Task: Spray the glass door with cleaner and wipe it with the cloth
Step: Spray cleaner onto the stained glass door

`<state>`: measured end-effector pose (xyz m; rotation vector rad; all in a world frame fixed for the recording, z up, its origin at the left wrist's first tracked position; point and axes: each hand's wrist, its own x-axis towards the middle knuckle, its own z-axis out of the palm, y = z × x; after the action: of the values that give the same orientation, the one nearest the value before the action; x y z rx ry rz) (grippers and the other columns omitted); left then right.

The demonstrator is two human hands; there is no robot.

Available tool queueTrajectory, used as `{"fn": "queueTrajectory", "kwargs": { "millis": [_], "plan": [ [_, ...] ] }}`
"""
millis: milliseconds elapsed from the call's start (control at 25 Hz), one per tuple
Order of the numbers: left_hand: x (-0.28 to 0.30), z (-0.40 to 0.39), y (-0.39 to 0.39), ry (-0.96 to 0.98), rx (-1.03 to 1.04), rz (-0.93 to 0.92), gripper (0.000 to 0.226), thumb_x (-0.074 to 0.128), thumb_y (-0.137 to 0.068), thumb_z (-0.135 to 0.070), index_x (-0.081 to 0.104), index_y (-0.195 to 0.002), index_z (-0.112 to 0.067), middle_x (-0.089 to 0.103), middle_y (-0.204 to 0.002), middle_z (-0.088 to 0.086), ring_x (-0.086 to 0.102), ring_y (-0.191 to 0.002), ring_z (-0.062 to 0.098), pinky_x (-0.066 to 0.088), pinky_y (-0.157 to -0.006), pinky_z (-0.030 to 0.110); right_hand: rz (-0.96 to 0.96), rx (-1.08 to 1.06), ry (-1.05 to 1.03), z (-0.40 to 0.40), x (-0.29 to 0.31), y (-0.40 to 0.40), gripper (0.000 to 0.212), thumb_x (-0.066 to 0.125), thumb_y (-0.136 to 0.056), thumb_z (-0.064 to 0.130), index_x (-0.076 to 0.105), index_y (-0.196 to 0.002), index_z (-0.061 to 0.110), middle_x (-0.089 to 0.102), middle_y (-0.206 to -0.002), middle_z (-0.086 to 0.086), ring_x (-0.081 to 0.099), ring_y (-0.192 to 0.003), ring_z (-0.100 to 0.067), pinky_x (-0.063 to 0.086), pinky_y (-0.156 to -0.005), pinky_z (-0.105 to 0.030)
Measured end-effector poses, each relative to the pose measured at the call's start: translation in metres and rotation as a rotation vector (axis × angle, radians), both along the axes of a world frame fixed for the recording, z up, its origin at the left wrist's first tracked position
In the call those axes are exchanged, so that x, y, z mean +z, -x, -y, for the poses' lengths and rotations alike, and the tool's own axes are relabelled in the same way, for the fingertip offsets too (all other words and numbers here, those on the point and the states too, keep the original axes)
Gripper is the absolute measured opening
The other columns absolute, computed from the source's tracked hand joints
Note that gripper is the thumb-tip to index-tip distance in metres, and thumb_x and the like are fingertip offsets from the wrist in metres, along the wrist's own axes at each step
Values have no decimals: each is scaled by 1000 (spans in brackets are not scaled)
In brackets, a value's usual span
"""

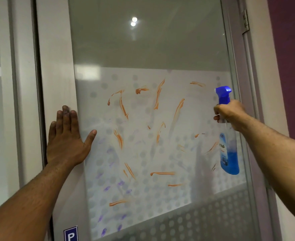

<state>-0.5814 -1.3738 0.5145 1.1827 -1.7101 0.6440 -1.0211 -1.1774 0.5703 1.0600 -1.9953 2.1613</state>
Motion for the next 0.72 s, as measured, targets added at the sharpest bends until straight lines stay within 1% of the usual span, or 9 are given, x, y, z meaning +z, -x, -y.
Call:
{"fn": "queueTrajectory", "kwargs": {
  "millis": [120,240,360,480,600,720],
  "plan": [
    [0,-1,0,1,2,1,94,8,-86,-77,-16,-155,-17,-27,-161,1,-24,-149,15,-8,-123,37,-9,62,11,14,-8,-27,34,65,-79,3,55,-112,4,63,-95,-16,66,-74,-22,53,-61,-30],
    [-1,0,0,10,10,4,93,8,-87,-76,-18,-154,-18,-29,-161,1,-26,-148,14,-10,-122,36,-11,147,35,25,-8,-60,27,63,-81,3,57,-108,4,64,-91,-13,67,-71,-20,55,-60,-29],
    [-2,2,0,18,11,8,93,8,-87,-76,-17,-155,-17,-28,-161,1,-26,-148,14,-11,-122,36,-69,243,43,32,-6,-100,24,63,-81,5,58,-105,6,64,-89,-11,68,-73,-20,55,-61,-28],
    [-2,3,0,16,24,14,93,7,-88,-77,-16,-155,-16,-27,-162,2,-25,-148,14,-10,-122,36,-72,344,64,38,-6,-136,25,64,-81,5,57,-104,8,64,-87,-9,68,-72,-19,59,-66,-31],
    [0,3,-1,2,42,26,95,5,-87,-78,-15,-155,-15,-28,-162,2,-24,-149,15,-9,-123,37,-87,424,36,42,-13,-167,19,64,-80,3,58,-96,10,64,-82,-8,68,-66,-16,60,-67,-33],
    [0,1,-2,-9,33,32,95,6,-88,-77,-15,-155,-15,-28,-161,2,-24,-149,15,-9,-123,38,-94,503,-6,47,-28,-194,24,64,-79,3,58,-101,10,65,-84,-7,67,-67,-15,59,-66,-32]
  ]
}}
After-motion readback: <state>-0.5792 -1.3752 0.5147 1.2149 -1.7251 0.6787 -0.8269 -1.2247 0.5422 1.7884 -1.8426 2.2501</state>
